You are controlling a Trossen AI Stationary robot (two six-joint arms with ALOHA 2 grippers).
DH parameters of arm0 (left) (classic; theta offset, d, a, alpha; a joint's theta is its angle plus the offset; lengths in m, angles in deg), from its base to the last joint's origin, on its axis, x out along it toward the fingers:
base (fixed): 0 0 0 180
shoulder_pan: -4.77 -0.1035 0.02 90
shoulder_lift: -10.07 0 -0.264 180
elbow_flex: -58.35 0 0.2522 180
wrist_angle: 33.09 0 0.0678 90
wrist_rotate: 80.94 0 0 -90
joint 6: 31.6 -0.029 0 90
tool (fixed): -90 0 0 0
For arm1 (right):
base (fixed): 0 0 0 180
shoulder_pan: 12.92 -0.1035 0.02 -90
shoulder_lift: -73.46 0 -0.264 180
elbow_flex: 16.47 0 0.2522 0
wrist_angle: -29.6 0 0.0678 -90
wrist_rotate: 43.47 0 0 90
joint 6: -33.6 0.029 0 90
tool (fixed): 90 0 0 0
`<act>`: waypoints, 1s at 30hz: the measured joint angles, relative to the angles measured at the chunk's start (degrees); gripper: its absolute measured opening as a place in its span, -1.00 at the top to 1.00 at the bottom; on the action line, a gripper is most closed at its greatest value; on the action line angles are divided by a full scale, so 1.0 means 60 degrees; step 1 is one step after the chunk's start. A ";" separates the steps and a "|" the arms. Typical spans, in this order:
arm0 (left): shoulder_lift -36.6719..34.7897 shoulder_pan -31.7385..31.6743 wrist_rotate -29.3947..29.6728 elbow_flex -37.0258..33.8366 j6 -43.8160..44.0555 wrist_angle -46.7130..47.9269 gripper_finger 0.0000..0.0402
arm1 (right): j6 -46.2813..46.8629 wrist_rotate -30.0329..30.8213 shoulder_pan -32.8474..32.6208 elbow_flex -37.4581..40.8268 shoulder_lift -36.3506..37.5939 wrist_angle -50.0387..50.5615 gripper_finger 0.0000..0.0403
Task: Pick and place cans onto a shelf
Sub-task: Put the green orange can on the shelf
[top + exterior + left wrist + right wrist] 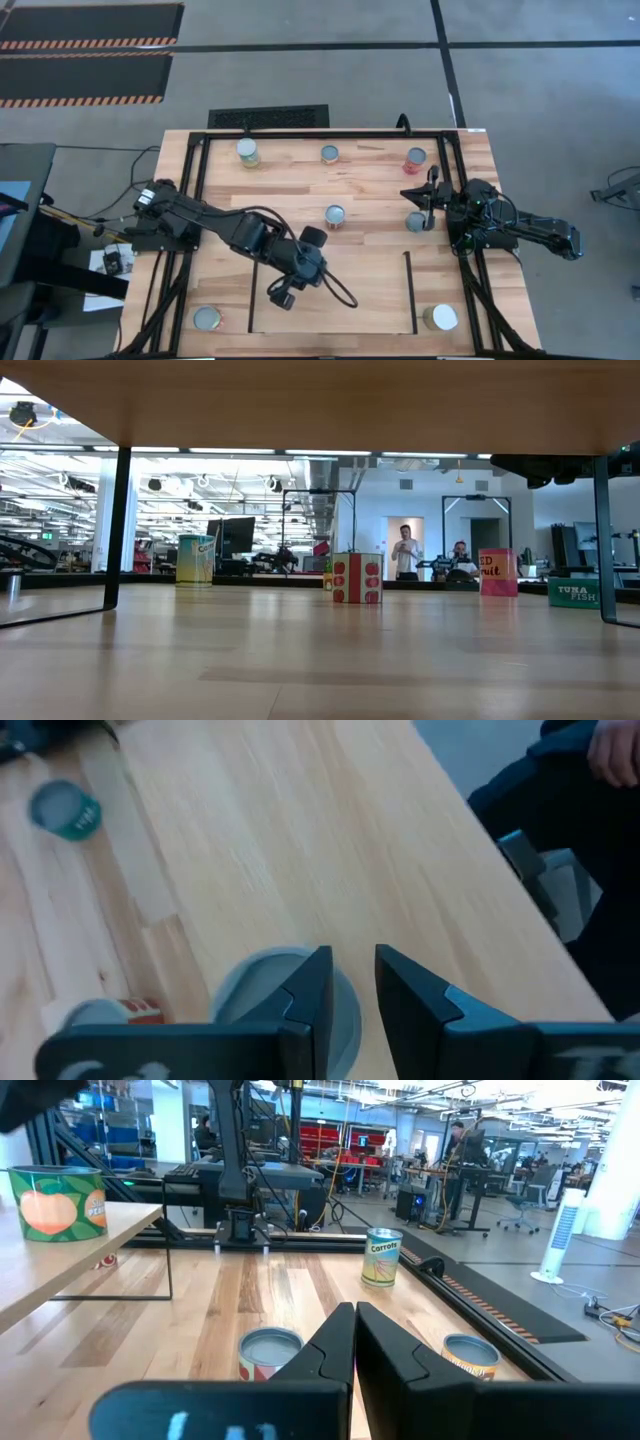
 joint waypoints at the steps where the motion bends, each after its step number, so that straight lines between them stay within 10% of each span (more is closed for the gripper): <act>1: -0.0007 0.0018 0.0049 0.0165 0.0005 0.0170 0.67 | 0.0000 0.0000 0.0004 -0.0001 -0.0001 -0.0001 0.81; 10: -0.1234 0.0466 0.0718 -0.1402 0.0180 -0.0829 0.83 | 0.0000 0.0001 0.0000 0.0002 -0.0001 -0.0001 0.81; 30: -0.9603 -0.0743 0.1390 -1.2381 0.0515 -1.0339 0.93 | 0.0000 0.0002 0.0004 0.0002 0.0002 -0.0008 0.81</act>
